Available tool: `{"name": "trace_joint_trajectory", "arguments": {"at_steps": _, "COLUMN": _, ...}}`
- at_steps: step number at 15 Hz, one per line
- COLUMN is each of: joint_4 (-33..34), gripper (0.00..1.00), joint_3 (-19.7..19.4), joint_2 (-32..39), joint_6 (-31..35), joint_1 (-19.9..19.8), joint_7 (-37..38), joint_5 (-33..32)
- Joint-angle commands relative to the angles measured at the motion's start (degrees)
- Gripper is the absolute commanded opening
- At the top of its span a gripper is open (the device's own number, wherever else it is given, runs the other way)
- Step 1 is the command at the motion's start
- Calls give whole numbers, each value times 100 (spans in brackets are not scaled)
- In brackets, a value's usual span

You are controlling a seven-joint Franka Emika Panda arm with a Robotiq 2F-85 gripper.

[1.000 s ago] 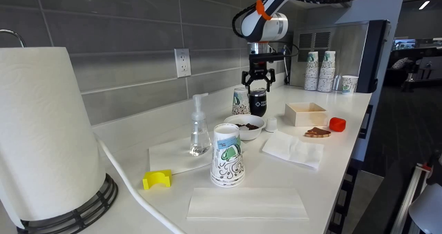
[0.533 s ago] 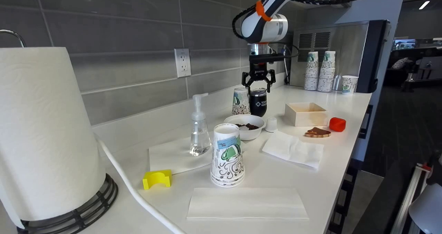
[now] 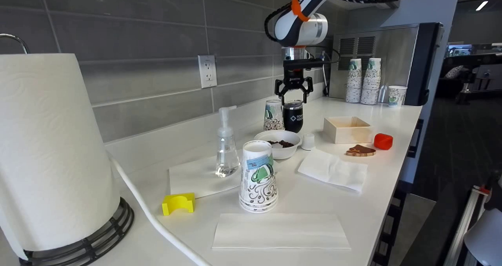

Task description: Put the lid on the black cup

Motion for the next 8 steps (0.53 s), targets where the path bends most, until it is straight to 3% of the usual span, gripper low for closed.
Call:
{"name": "trace_joint_trajectory", "arguments": {"at_steps": 1, "joint_4": -72, "gripper": 100, "joint_3": -22, "joint_2": -248, "joint_6": -86, "joint_1": -51, "joint_7": -83, "joint_5": 147}}
{"name": "trace_joint_trajectory", "arguments": {"at_steps": 8, "joint_4": -137, "gripper": 100, "joint_3": -23, "joint_2": -430, "joint_6": -59, "joint_1": -70, "joint_7": -92, "joint_5": 160}}
